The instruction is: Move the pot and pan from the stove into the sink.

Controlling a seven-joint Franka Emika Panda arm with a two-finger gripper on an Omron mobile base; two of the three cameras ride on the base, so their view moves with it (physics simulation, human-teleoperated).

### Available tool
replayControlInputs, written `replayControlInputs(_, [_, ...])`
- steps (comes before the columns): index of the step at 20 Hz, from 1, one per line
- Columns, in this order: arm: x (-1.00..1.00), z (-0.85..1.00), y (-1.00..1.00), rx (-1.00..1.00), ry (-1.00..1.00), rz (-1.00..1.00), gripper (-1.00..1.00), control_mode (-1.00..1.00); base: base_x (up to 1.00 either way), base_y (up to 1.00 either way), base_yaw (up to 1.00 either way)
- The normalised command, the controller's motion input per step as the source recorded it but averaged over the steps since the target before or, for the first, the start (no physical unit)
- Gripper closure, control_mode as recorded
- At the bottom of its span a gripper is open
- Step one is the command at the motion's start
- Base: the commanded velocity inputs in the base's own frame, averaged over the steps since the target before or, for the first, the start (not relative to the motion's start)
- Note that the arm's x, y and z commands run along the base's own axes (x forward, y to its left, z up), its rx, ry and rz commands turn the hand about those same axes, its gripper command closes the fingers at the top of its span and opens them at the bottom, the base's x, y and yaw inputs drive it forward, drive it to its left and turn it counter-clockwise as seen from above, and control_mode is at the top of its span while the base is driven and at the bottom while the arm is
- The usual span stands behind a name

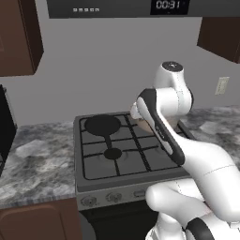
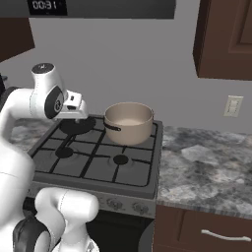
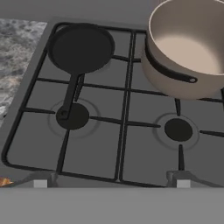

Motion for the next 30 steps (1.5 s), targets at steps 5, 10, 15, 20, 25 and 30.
replayControlInputs(5, [0.06,-0.01,0.49,-0.07,-0.03,0.0,-1.0,-1.0,0.0,0.0,0.0])
replayControlInputs(10, [0.1,-0.02,0.43,-0.01,0.0,0.0,-1.0,-1.0,0.0,0.0,0.0])
replayControlInputs(15, [0.09,0.0,0.46,0.0,0.0,0.0,-1.0,-1.0,0.0,0.0,0.0])
replayControlInputs(20, [0.0,-0.07,0.31,0.03,-0.01,0.0,-1.0,-1.0,0.0,0.0,0.0])
replayControlInputs(25, [0.0,0.0,0.0,0.0,-0.01,0.0,-1.0,-1.0,0.0,0.0,0.0])
replayControlInputs(30, [0.0,-0.25,0.01,0.0,0.0,0.0,-1.0,-1.0,0.0,0.0,0.0])
